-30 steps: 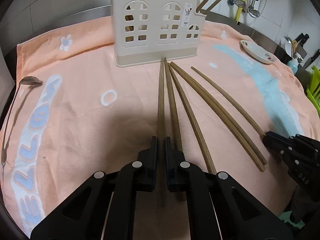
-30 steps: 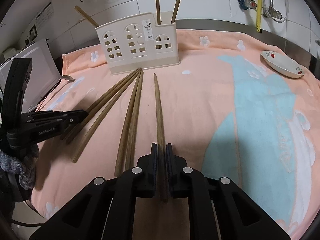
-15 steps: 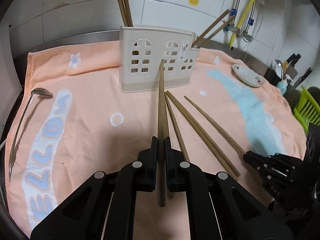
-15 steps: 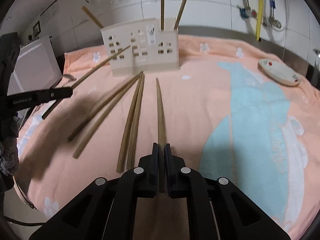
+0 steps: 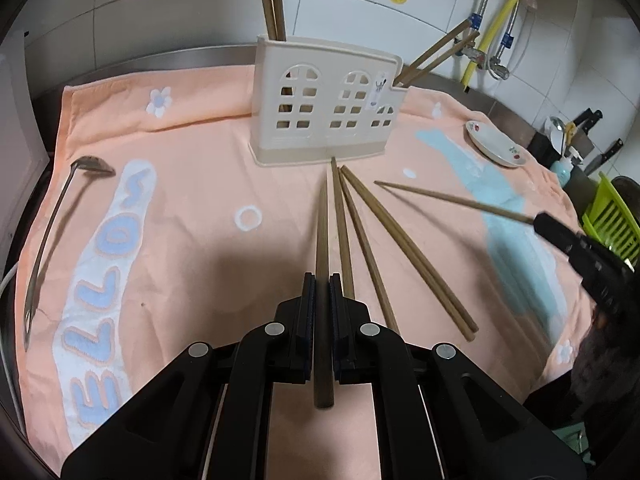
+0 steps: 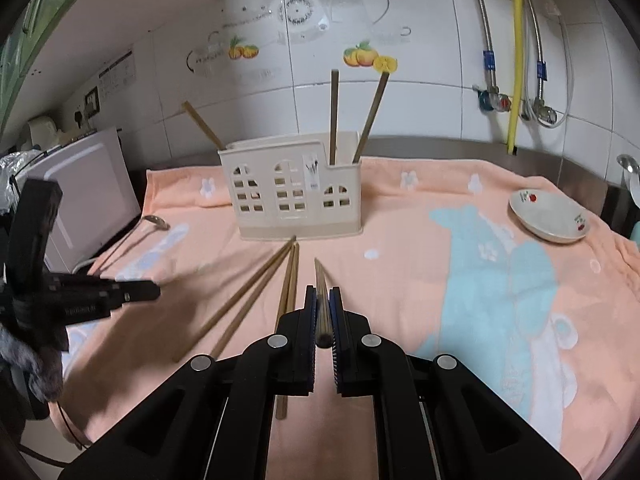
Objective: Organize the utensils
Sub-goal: 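Lift the held chopsticks up over the white holder with both tools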
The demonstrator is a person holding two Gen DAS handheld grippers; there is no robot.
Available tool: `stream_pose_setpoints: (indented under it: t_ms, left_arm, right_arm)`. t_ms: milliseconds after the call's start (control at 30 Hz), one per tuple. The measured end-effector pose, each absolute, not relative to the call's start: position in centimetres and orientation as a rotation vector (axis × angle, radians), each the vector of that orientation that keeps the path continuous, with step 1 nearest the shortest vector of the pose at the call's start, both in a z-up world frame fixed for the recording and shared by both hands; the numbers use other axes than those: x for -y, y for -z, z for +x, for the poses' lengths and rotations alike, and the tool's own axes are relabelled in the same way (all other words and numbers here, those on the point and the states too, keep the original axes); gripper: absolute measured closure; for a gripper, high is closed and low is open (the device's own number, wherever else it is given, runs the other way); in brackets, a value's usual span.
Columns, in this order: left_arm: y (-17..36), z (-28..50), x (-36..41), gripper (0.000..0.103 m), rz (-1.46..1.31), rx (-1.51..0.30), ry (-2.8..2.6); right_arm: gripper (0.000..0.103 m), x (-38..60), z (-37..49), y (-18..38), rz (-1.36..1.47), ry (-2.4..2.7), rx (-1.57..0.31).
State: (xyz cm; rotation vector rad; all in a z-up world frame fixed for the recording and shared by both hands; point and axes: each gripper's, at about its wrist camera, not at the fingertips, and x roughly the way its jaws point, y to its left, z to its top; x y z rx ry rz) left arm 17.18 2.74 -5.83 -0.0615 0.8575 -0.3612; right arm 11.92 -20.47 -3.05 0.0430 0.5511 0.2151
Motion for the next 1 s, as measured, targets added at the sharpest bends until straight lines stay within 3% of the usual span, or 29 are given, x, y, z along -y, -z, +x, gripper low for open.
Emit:
stream_pose_setpoints:
  t_ms: [467, 1000]
  left_arm:
    - [1.7, 16.7, -2.2, 0.098, -0.054, -0.699, 0.373]
    - [-8.3, 18.3, -0.5, 0.098, 0.015, -0.503, 0.405]
  right_arm:
    - [0.097, 19.9, 14.0, -0.5, 0.006, -0.257, -0.490]
    - [0.097, 22.2, 16.9, -10.5, -0.082, -0.219, -0.328]
